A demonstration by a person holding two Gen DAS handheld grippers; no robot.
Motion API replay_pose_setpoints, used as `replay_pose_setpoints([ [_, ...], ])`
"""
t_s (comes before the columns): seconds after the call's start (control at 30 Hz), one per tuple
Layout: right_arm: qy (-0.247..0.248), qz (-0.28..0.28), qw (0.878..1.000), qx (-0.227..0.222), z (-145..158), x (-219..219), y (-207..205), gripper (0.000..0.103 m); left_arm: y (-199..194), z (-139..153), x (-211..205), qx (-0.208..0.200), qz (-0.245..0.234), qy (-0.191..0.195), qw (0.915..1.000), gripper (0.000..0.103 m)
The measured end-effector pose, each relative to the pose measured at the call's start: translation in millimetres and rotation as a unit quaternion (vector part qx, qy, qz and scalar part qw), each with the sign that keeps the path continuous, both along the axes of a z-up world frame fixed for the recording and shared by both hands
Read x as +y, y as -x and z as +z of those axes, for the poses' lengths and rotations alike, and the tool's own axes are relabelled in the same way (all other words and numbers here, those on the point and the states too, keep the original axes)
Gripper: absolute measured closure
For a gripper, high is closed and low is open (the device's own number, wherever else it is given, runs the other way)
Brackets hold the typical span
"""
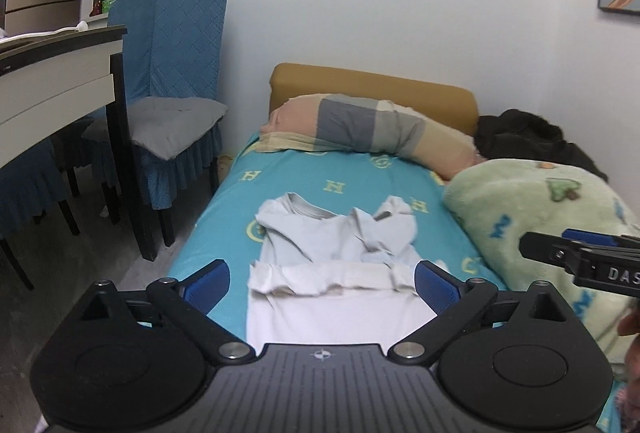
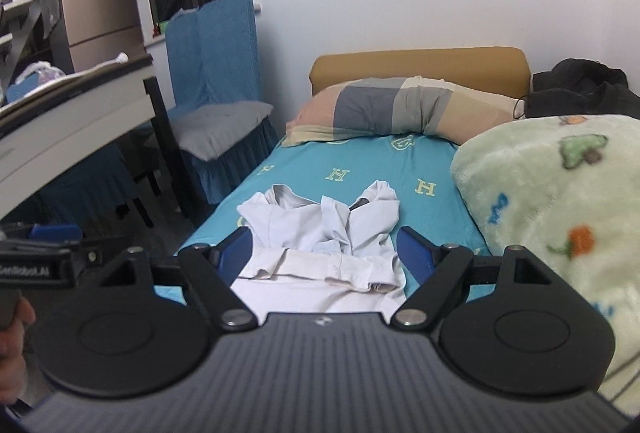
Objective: Fold clothes
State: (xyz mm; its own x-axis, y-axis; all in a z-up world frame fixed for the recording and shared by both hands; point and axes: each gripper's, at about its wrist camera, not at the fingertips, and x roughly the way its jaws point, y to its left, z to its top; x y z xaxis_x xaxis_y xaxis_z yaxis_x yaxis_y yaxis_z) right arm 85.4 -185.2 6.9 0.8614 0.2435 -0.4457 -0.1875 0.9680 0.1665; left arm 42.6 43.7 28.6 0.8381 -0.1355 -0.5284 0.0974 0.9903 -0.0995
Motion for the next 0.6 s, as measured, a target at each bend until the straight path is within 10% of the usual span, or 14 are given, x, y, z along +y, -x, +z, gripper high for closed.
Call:
replay_pose_setpoints([
  [0.6,-0.014,0.009,1.0,-0.016,-55,3,63,0.022,57,-16,-1,-0.02,0.037,0.022,0.9989,0.001],
])
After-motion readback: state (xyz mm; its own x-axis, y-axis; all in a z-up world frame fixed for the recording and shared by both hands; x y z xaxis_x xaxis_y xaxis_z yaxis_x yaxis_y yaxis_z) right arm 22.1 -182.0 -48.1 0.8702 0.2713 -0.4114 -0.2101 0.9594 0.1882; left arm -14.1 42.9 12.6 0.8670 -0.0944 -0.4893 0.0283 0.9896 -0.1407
